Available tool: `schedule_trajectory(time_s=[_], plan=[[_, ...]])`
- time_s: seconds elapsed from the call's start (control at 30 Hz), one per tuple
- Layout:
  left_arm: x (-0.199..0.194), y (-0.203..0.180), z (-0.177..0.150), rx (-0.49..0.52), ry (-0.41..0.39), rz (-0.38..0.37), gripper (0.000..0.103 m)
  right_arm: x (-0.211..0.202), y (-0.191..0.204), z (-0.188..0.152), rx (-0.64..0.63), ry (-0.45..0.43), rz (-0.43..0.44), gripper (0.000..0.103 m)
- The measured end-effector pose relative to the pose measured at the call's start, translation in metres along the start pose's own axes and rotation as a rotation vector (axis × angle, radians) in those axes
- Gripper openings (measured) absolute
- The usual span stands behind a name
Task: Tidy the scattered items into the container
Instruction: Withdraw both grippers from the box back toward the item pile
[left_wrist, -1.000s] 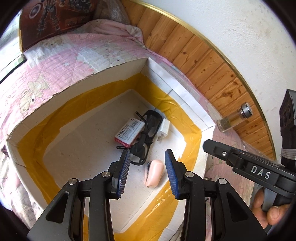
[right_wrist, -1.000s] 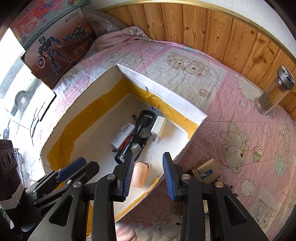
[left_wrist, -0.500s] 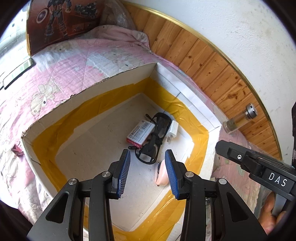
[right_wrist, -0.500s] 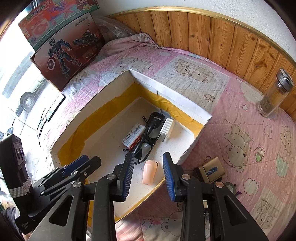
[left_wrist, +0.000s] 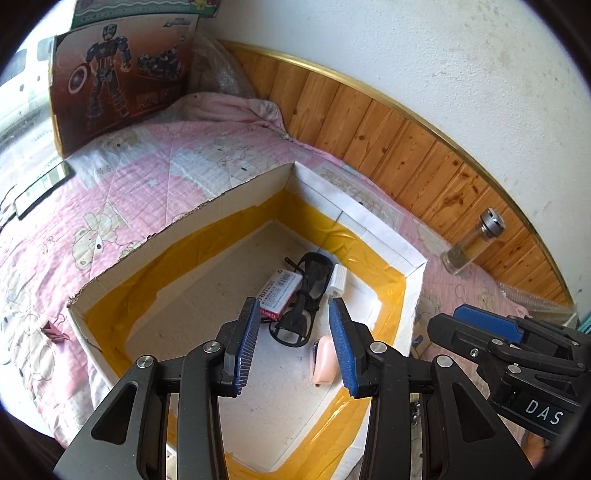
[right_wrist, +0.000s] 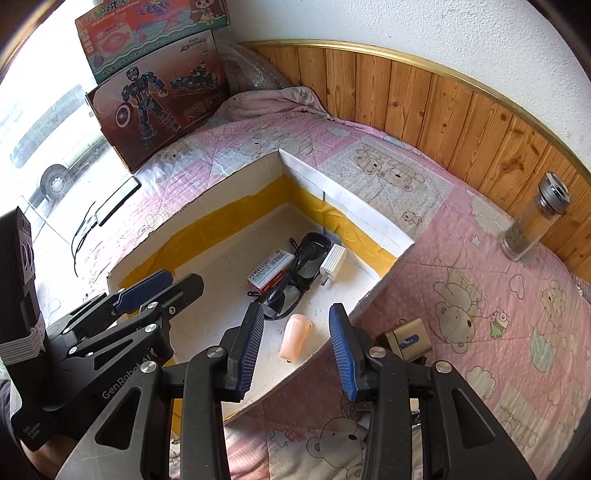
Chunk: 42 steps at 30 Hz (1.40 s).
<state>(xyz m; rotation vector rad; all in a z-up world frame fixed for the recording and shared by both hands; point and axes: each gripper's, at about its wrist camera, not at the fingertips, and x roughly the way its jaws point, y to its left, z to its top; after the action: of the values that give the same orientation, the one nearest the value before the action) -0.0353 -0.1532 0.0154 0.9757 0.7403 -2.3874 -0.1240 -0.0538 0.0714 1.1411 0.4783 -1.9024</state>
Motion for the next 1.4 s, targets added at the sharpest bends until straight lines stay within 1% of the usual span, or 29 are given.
schedule_trajectory(time_s=[0.23,0.4,0.53,1.03,1.23,1.3,1.4], plan=[[-0.006,-0.002,-0.001,0.016,-0.022,0.002,0.041,-0.007,-0.004,-0.015,0.026,-0.016,0.032,0.039],[-0.011,-0.005,-0.003,0.026,-0.034,-0.001,0.041,-0.018,0.001,-0.024,0.015,-0.047,0.067,0.039],[-0.014,-0.009,-0.005,0.040,-0.045,-0.005,0.041,-0.023,0.001,-0.033,0.013,-0.058,0.077,0.039],[-0.014,-0.014,-0.011,0.056,-0.034,-0.012,0.041,-0.027,-0.009,-0.052,0.033,-0.069,0.102,0.039],[-0.012,-0.017,-0.015,0.056,-0.011,-0.030,0.041,-0.029,-0.012,-0.059,0.036,-0.078,0.118,0.039],[-0.011,-0.018,-0.016,0.054,0.004,-0.045,0.044,-0.030,-0.015,-0.062,0.048,-0.081,0.123,0.039],[-0.009,-0.020,-0.017,0.056,0.013,-0.045,0.044,-0.029,-0.022,-0.069,0.069,-0.082,0.126,0.040]])
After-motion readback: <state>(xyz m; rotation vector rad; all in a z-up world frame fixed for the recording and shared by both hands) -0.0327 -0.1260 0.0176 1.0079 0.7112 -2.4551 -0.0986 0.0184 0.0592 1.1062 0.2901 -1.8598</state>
